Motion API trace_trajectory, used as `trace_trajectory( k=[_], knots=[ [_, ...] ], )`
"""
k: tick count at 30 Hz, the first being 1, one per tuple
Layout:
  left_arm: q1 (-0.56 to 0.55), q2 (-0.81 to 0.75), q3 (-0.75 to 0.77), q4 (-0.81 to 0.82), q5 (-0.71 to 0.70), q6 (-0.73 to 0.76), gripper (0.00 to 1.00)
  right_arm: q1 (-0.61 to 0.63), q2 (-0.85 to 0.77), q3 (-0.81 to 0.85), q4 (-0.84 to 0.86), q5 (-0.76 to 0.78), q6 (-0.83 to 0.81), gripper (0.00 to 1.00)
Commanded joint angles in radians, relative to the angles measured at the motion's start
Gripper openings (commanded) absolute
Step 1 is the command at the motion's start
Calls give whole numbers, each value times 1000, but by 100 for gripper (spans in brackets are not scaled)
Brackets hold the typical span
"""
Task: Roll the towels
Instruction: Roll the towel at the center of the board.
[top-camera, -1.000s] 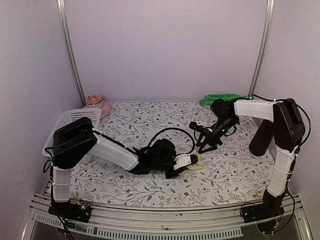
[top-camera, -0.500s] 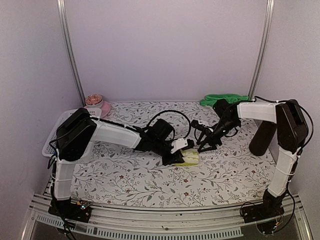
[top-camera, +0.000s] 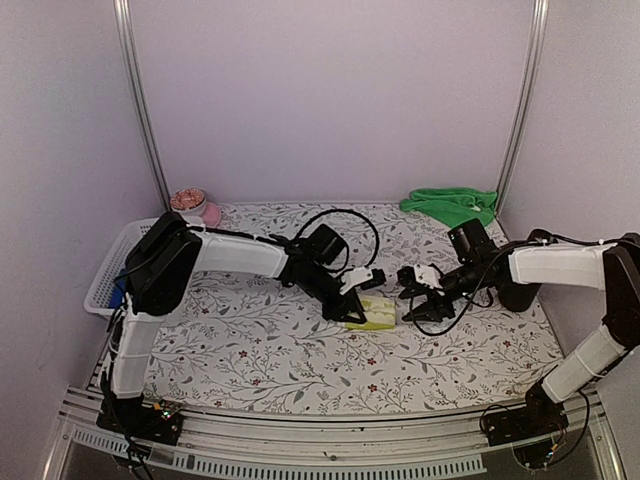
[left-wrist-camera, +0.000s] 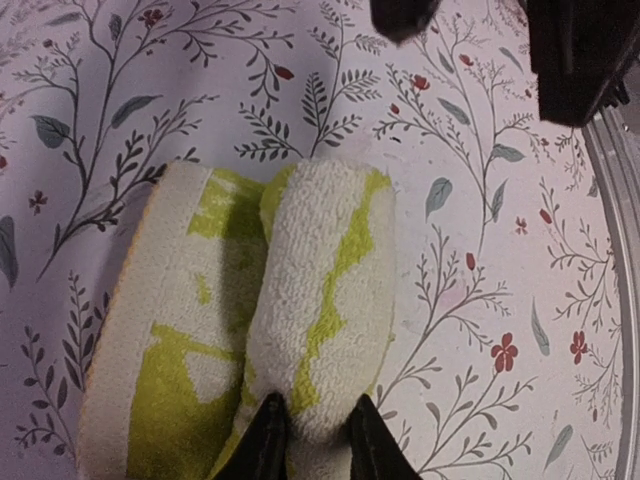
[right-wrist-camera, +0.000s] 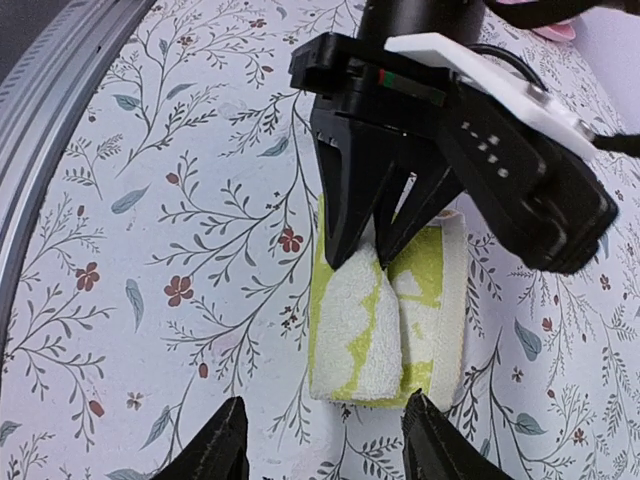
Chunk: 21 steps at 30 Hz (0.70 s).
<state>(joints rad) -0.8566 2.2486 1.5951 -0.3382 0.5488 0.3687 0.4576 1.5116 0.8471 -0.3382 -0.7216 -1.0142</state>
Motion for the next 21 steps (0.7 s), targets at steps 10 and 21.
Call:
trace_trajectory(
  k=[10,21],
  knots=[
    [46,105,105,-209,44,-11,20,205,50,-101,400,422,-1,52],
    [61,137,140,-239,46,-25,21,285,146,-73,391,526,-7,42]
  ],
)
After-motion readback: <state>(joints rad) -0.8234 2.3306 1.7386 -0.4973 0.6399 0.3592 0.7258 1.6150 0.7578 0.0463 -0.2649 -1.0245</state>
